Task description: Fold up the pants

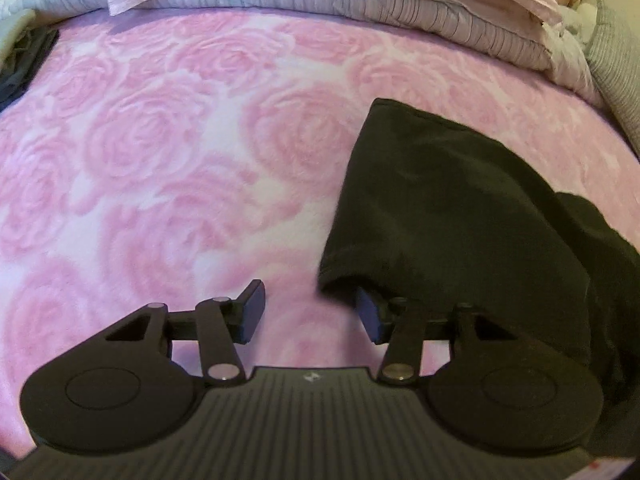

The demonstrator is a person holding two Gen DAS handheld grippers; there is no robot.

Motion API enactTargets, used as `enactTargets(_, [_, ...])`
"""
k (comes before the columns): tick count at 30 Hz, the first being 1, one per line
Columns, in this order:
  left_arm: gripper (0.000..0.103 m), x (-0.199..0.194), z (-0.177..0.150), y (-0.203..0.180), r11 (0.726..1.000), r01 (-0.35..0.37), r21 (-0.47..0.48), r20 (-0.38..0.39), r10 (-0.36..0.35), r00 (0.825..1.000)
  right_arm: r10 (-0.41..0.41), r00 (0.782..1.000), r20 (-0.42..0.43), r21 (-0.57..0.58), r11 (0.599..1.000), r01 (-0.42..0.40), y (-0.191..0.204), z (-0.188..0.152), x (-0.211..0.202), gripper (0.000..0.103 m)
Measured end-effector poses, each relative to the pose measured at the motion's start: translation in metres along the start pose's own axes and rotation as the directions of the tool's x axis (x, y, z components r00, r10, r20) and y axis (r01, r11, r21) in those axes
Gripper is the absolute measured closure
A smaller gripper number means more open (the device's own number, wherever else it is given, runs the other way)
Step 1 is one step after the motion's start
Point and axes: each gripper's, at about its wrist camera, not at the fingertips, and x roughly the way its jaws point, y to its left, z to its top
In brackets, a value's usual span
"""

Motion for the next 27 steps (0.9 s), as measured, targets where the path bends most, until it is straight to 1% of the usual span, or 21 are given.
enactTargets(2, [0.059, 0.005, 0.002, -0.004, 1.0, 0.007, -0.013, 0.005, -0.007, 1.0, 0.062, 0.998, -0.03, -0.001, 0.998, -0.062, 0.005, 0.002, 0.035, 0.05])
enactTargets(3, [0.062, 0.006, 0.004, -0.004, 0.999, 0.022, -0.026, 0.013, -0.022, 1.0, 0.097, 0.994, -0.046, 0.007, 0.995, -0.097, 0.007, 0.004, 0.053, 0.05])
enactTargets(7, [0.075, 0.011, 0.008, -0.004, 0.992, 0.075, -0.101, 0.012, -0.074, 0.997, 0.191, 0.978, -0.09, 0.028, 0.982, -0.189, 0.018, 0.011, 0.116, 0.049])
enactTargets(8, [0.075, 0.013, 0.008, -0.006, 0.992, 0.073, -0.102, 0.009, -0.072, 0.997, 0.193, 0.977, -0.096, 0.013, 0.981, -0.192, 0.022, 0.012, 0.13, 0.049])
enactTargets(10, [0.076, 0.016, 0.009, -0.01, 0.992, 0.064, -0.106, 0.008, -0.064, 0.998, 0.154, 0.983, -0.101, -0.016, 0.988, -0.157, 0.027, 0.014, 0.154, 0.048])
enactTargets(11, [0.078, 0.018, 0.011, -0.013, 0.992, 0.062, -0.109, 0.007, -0.062, 0.998, 0.138, 0.988, -0.073, -0.035, 0.989, -0.141, 0.032, 0.012, 0.158, 0.048])
enactTargets(12, [0.087, 0.018, 0.014, -0.016, 0.994, 0.041, -0.101, 0.01, -0.041, 0.999, 0.12, 0.991, -0.058, -0.069, 0.99, -0.124, 0.038, 0.012, 0.158, 0.061])
enactTargets(13, [0.097, 0.016, 0.018, -0.02, 0.996, 0.011, -0.084, 0.02, -0.009, 1.0, 0.111, 0.992, -0.054, -0.125, 0.985, -0.117, 0.045, 0.012, 0.156, 0.085])
enactTargets(14, [0.097, 0.013, 0.025, -0.024, 0.998, -0.02, -0.059, 0.034, 0.022, 0.999, 0.122, 0.991, -0.05, -0.15, 0.98, -0.128, 0.049, 0.012, 0.152, 0.101])
enactTargets(15, [0.098, 0.005, 0.031, -0.029, 0.998, -0.062, -0.032, 0.065, 0.064, 0.996, 0.127, 0.991, -0.038, -0.153, 0.979, -0.132, 0.053, 0.015, 0.146, 0.103])
enactTargets(16, [0.098, -0.008, 0.041, -0.033, 0.995, -0.101, -0.001, 0.126, 0.1, 0.987, 0.151, 0.988, -0.022, -0.153, 0.976, -0.153, 0.057, 0.02, 0.136, 0.103])
enactTargets(17, [0.098, -0.023, 0.051, -0.035, 0.991, -0.128, 0.029, 0.188, 0.12, 0.975, 0.177, 0.984, 0.002, -0.155, 0.972, -0.174, 0.06, 0.027, 0.126, 0.103])
enactTargets(18, [0.098, -0.042, 0.064, -0.038, 0.982, -0.174, 0.072, 0.251, 0.151, 0.956, 0.2, 0.98, 0.023, -0.158, 0.968, -0.194, 0.066, 0.036, 0.117, 0.103])
enactTargets(19, [0.098, -0.06, 0.076, -0.042, 0.968, -0.213, 0.13, 0.303, 0.166, 0.938, 0.226, 0.973, 0.044, -0.16, 0.963, -0.216, 0.07, 0.043, 0.107, 0.103])
enactTargets(20, [0.097, -0.076, 0.084, -0.046, 0.952, -0.243, 0.189, 0.352, 0.165, 0.921, 0.252, 0.966, 0.059, -0.17, 0.956, -0.239, 0.076, 0.05, 0.096, 0.103])
enactTargets(21, [0.097, -0.095, 0.09, -0.052, 0.922, -0.289, 0.257, 0.417, 0.164, 0.894, 0.285, 0.957, 0.056, -0.185, 0.945, -0.271, 0.084, 0.057, 0.088, 0.103])
enactTargets(23, [0.097, -0.134, 0.099, -0.064, 0.829, -0.403, 0.388, 0.54, 0.149, 0.828, 0.323, 0.944, 0.074, -0.233, 0.926, -0.298, 0.1, 0.064, 0.071, 0.103])
enactTargets(24, [0.097, -0.149, 0.102, -0.068, 0.783, -0.455, 0.424, 0.583, 0.148, 0.799, 0.351, 0.933, 0.084, -0.235, 0.917, -0.324, 0.105, 0.068, 0.064, 0.103])
enactTargets(25, [0.097, -0.161, 0.098, -0.076, 0.674, -0.56, 0.482, 0.647, 0.157, 0.746, 0.381, 0.92, 0.094, -0.232, 0.907, -0.352, 0.112, 0.074, 0.058, 0.103])
enactTargets(26, [0.096, -0.162, 0.09, -0.083, 0.536, -0.662, 0.525, 0.703, 0.166, 0.692, 0.39, 0.915, 0.1, -0.235, 0.903, -0.359, 0.12, 0.079, 0.056, 0.103])
enactTargets(27, [0.093, -0.154, 0.079, -0.087, 0.36, -0.751, 0.554, 0.752, 0.171, 0.637, 0.391, 0.915, 0.099, -0.239, 0.902, -0.36, 0.13, 0.085, 0.058, 0.103])
